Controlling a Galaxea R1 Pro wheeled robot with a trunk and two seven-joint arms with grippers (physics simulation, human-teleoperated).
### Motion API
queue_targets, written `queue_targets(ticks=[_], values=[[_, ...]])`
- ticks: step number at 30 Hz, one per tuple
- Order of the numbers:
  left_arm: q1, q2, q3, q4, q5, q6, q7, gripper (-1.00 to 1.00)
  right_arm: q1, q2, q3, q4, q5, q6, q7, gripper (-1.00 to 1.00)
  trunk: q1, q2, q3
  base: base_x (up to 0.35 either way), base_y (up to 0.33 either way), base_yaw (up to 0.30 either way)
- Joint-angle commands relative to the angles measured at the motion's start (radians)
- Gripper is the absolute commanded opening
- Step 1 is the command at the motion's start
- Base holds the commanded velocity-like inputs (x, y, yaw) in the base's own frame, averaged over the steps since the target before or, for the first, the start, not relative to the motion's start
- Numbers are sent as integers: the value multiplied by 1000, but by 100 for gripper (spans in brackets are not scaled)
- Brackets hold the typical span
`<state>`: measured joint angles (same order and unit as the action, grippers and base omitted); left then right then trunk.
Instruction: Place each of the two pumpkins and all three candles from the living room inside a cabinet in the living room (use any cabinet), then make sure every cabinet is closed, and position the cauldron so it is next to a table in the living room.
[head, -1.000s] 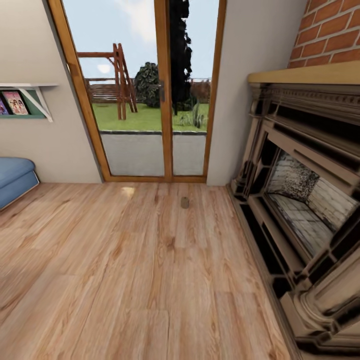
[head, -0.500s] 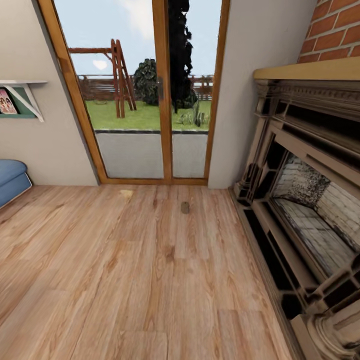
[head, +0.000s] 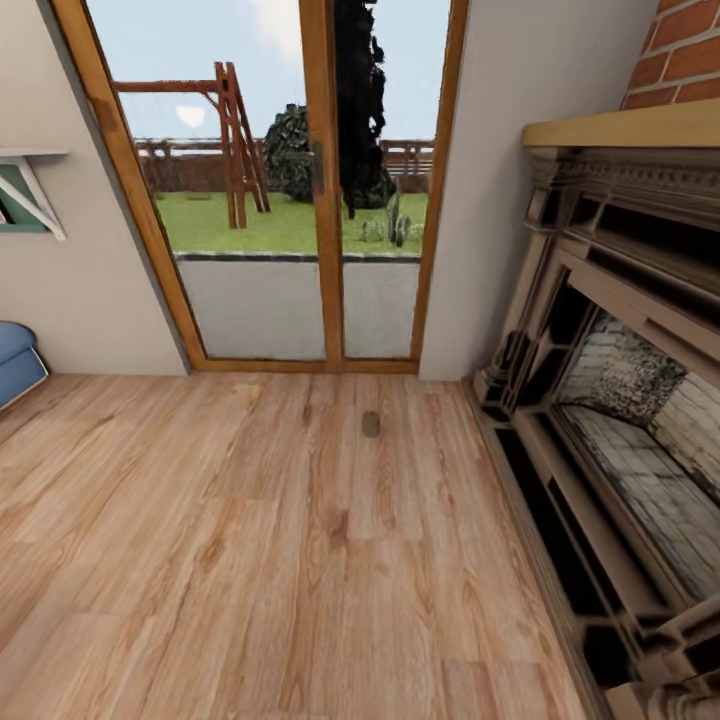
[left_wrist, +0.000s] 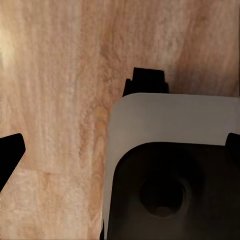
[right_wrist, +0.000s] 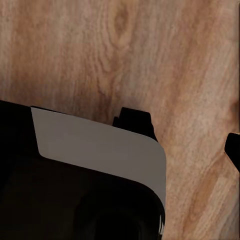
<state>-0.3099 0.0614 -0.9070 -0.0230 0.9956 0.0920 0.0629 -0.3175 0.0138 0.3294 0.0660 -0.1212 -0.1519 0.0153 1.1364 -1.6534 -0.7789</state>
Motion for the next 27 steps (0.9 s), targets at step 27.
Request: queue_targets(ticks=[27], values=[[0,0,0,1,0,0,0,100,0,-1,0,-2,1,0,1,100,0,0,-21,333,0,0]])
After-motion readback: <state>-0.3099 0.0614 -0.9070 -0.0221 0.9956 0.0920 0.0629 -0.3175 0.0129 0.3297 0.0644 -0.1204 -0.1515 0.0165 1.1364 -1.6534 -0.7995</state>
